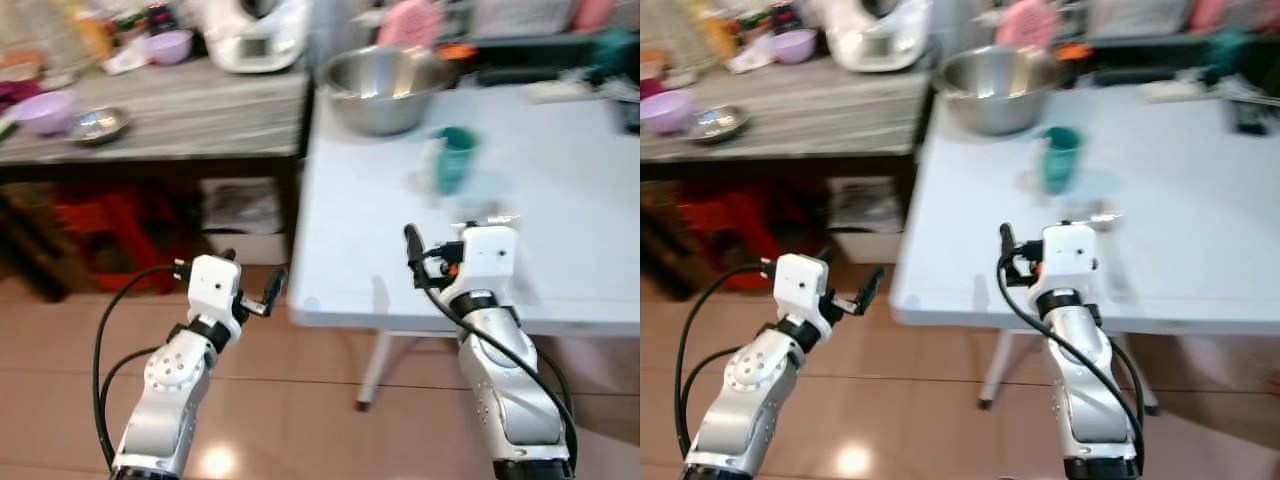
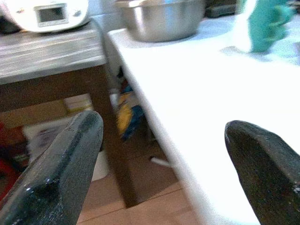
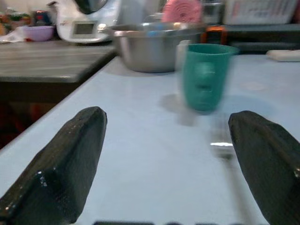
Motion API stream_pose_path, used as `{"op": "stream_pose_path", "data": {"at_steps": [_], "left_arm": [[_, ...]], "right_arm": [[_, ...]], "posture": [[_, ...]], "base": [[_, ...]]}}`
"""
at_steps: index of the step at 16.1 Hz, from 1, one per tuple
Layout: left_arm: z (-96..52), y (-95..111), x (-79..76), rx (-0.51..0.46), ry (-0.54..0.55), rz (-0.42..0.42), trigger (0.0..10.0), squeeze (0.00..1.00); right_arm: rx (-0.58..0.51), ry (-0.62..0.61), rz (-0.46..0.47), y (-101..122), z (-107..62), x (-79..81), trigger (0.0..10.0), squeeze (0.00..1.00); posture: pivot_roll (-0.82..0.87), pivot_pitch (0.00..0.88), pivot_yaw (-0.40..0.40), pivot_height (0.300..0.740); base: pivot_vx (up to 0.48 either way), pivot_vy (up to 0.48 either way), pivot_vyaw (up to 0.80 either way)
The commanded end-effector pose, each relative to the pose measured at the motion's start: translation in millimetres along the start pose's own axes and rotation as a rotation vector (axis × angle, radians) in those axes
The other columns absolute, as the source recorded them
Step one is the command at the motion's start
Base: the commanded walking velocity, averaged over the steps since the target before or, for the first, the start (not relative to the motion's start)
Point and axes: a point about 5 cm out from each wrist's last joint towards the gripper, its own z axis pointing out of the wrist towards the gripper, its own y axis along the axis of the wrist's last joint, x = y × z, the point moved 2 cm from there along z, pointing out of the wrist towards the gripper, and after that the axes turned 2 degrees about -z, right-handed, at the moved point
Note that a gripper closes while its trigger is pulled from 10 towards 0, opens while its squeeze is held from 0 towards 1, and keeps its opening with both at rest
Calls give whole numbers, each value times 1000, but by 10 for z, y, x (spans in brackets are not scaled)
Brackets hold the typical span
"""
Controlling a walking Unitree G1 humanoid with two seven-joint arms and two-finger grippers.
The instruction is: Setting the table
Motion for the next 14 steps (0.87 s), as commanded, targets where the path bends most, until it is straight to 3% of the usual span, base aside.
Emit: {"op": "stream_pose_path", "data": {"at_steps": [1, 5, 8, 10, 11, 14], "left_arm": [[-35, 0, 78, 9, 18, 13, 10000, 0], [-57, -2, 140, 5, 63, 20, 10000, 0], [-171, -21, 422, -5, 281, 88, 10000, 0], [-263, -86, 524, 13, 359, 97, 10000, 0], [-292, -109, 544, 21, 370, 90, 10000, 0], [-286, -105, 319, 5, 187, 16, 10000, 0]], "right_arm": [[-5, 24, 9, 22, 21, 102, 10000, 0], [-4, 14, 7, 11, 9, 93, 10000, 0], [-7, -47, 1, -3, -60, -4, 10000, 0], [-3, -94, 6, -30, -132, -88, 10000, 0], [2, -106, -1, -45, -155, -114, 10000, 0], [15, -109, 7, -38, -100, -92, 10000, 0]], "posture": [[-167, 81, 99, 740], [-167, 85, 102, 740], [-175, 103, 98, 740], [-178, 109, 94, 740], [-179, 111, 93, 740], [-181, 121, 85, 740]], "base": [[0, -300, 0], [0, 0, 0], [0, 0, 0], [0, 0, 0], [0, 0, 0], [0, 0, 0]]}}
